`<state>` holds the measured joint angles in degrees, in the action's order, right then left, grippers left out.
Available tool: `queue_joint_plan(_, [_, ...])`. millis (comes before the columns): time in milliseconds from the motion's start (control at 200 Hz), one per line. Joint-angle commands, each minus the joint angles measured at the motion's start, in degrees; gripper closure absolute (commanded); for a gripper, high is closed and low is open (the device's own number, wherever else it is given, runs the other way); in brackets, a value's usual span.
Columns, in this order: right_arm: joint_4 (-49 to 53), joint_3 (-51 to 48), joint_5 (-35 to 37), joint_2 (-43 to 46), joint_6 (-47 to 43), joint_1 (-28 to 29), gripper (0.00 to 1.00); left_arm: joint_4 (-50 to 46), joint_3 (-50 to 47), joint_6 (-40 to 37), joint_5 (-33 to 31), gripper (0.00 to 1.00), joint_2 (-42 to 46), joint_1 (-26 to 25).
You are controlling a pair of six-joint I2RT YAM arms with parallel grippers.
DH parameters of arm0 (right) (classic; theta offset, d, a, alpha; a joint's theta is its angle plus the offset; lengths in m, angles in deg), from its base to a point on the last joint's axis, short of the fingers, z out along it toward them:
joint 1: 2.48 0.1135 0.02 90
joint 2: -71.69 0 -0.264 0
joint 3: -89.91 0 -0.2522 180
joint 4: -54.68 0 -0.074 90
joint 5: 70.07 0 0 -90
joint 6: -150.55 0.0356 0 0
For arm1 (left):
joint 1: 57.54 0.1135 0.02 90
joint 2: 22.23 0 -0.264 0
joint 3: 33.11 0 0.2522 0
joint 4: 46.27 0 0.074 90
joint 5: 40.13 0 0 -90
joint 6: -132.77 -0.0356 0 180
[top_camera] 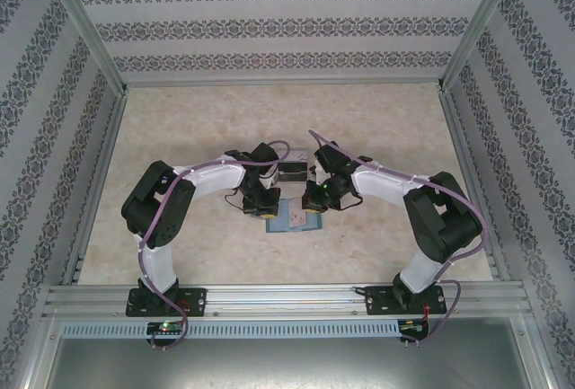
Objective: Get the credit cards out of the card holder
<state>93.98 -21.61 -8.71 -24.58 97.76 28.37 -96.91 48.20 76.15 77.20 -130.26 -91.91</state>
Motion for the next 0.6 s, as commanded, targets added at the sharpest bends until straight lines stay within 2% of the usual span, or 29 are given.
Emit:
queue_joint_plan(0, [3.2,-0.7,2.9,1.1,-1.3,-0.5,0.94,-2.0,-1.8,-0.4,-3.2,1.0,-2.8,0.0])
queue_joint_plan(595, [5.6,0.4,4.1,2.4,-1.7,-0.1,0.95,-2.1,-1.7,-0.5,-3.1,1.0,-2.7,0.0])
